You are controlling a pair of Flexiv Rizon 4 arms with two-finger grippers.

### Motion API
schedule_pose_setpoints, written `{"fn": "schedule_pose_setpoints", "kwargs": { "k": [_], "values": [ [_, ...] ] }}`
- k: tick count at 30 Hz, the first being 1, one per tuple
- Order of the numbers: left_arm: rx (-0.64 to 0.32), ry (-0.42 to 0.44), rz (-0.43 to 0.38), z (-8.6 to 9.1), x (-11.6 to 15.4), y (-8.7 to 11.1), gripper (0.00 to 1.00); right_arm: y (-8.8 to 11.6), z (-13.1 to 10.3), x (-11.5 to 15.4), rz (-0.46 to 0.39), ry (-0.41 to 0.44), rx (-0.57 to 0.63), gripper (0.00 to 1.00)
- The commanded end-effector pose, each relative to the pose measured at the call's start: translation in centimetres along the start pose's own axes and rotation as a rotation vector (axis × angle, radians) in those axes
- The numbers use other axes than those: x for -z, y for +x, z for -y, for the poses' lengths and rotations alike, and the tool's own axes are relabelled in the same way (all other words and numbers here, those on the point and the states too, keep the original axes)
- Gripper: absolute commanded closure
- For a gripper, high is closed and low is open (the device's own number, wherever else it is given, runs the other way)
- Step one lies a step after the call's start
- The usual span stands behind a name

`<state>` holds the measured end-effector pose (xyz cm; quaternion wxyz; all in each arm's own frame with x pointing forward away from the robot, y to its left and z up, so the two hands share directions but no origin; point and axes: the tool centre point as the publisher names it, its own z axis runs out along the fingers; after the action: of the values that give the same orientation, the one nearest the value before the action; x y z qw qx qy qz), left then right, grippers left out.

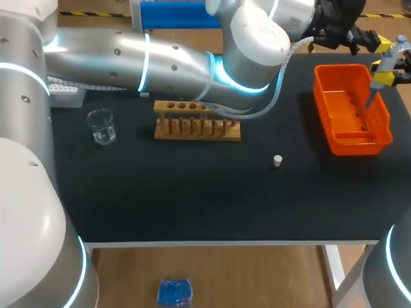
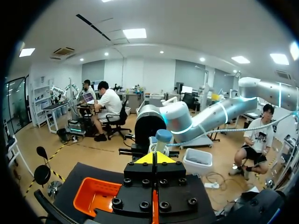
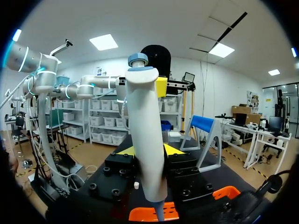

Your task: Invert the test tube, pick up the pipette, mount the tip to pipette, aspirate from beaker and dispense into the tube, eject the tip, return the pipette, and cap with the stopper.

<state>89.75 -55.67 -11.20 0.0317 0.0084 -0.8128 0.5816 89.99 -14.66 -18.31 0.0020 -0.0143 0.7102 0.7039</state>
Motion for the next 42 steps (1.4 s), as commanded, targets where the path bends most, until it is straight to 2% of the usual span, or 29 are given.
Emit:
{"fn": "schedule_pose_setpoints", "kwargs": {
  "k": [1, 4, 9, 13, 14, 15, 16, 26, 42],
  "values": [
    [0.0, 0.02, 0.004, -1.2, -0.9, 0.2, 1.0, -0.6, -1.4, -0.4, -0.004, 0.004, -0.001, 1.0],
    [-0.016, 0.059, 0.015, -0.6, -0.2, 0.3, 1.0, -0.6, -1.4, -0.4, -0.004, 0.004, -0.001, 1.0],
    [-0.033, 0.033, 0.05, 0.7, 1.1, 0.4, 1.0, -0.6, -1.4, -0.4, -0.004, 0.004, -0.001, 1.0],
    [-0.024, 0.015, 0.074, 1.1, 2.1, 0.3, 1.0, -0.6, -1.4, -0.4, -0.004, 0.004, -0.001, 1.0],
    [-0.024, 0.015, 0.074, 1.2, 2.2, 0.2, 0.82, -0.6, -1.4, -0.4, -0.004, 0.004, -0.001, 1.0],
    [-0.021, 0.01, 0.081, 1.3, 2.3, 0.2, 0.35, -0.6, -1.4, -0.4, -0.004, 0.004, -0.001, 1.0],
    [-0.017, 0.007, 0.086, 1.3, 2.4, 0.2, 0.0, -0.6, -1.4, -0.4, -0.004, 0.004, -0.001, 1.0],
    [-0.021, -0.019, 0.091, 1.8, 3.3, 0.0, 0.0, -0.6, -1.4, -0.4, -0.004, 0.004, -0.001, 1.0],
    [-0.032, -0.068, 0.15, 2.4, 6.3, 0.2, 0.0, -0.6, -1.4, -0.4, -0.004, 0.004, -0.001, 1.0]
  ]
}}
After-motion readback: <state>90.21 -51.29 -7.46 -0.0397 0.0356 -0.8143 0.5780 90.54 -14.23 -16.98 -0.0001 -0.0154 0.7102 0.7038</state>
